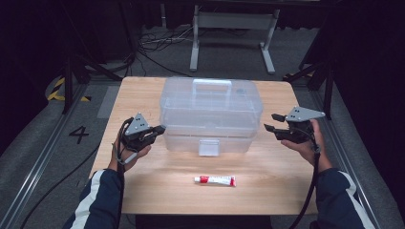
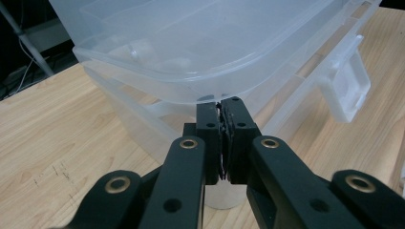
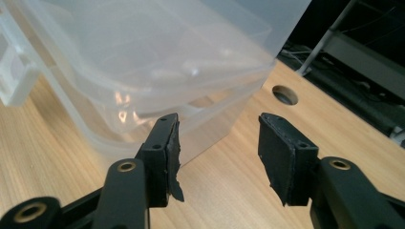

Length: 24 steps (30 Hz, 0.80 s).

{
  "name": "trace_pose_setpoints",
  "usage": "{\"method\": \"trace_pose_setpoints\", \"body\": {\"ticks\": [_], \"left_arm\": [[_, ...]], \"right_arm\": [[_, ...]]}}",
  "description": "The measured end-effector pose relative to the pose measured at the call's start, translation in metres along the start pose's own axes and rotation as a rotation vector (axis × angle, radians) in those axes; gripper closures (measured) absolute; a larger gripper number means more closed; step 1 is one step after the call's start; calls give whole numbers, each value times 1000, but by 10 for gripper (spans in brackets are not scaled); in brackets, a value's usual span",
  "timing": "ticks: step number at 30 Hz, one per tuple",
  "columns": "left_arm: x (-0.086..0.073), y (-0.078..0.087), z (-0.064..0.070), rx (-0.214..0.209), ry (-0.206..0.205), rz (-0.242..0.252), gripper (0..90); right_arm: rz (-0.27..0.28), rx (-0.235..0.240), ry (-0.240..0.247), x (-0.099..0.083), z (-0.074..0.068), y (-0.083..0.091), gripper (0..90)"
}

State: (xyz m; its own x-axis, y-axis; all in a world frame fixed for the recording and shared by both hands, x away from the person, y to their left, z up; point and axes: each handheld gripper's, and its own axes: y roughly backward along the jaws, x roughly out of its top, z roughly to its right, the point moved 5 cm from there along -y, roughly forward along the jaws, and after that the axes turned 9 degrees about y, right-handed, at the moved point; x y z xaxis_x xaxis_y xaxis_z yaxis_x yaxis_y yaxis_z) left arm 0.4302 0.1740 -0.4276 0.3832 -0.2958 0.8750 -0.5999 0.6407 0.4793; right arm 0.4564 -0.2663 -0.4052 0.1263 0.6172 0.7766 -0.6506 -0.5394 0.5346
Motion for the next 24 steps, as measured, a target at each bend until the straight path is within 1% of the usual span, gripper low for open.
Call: {"method": "trace_pose_setpoints", "body": {"ticks": [2, 4, 6, 8, 9, 11, 12, 14, 18, 20, 22, 24], "left_arm": [[0, 0, 0, 0, 2, 1, 871], [1, 0, 0, 3, 1, 4, 871], [2, 0, 0, 4, 0, 5, 872], [2, 0, -1, 2, 1, 6, 873], [2, 0, -1, 1, 1, 6, 874], [2, 0, -1, 4, 2, 6, 875], [2, 0, -1, 6, 2, 5, 877], [2, -1, -1, 7, 3, 6, 877], [2, -1, -1, 8, 5, 7, 877], [3, -1, -2, 16, 3, 8, 864], [3, 0, -2, 24, 6, 10, 834], [3, 1, -2, 24, 8, 12, 804]], "right_arm": [[-9, -4, 9, -2, -1, -2, 484], [-8, 15, 19, -4, -6, -6, 478], [6, 10, 24, -3, -9, -9, 468], [32, 9, 22, -2, -11, -11, 466], [42, 17, 24, -1, -13, -12, 467], [43, 2, 38, -1, -14, -14, 469], [48, -2, 38, -1, -14, -15, 474], [76, -10, 21, -1, -13, -16, 479], [85, -19, 19, -1, -12, -17, 478], [103, -27, 19, -2, -12, -17, 481], [119, -34, 17, -1, -11, -16, 481], [124, -41, 23, -1, -11, -16, 482]]}}
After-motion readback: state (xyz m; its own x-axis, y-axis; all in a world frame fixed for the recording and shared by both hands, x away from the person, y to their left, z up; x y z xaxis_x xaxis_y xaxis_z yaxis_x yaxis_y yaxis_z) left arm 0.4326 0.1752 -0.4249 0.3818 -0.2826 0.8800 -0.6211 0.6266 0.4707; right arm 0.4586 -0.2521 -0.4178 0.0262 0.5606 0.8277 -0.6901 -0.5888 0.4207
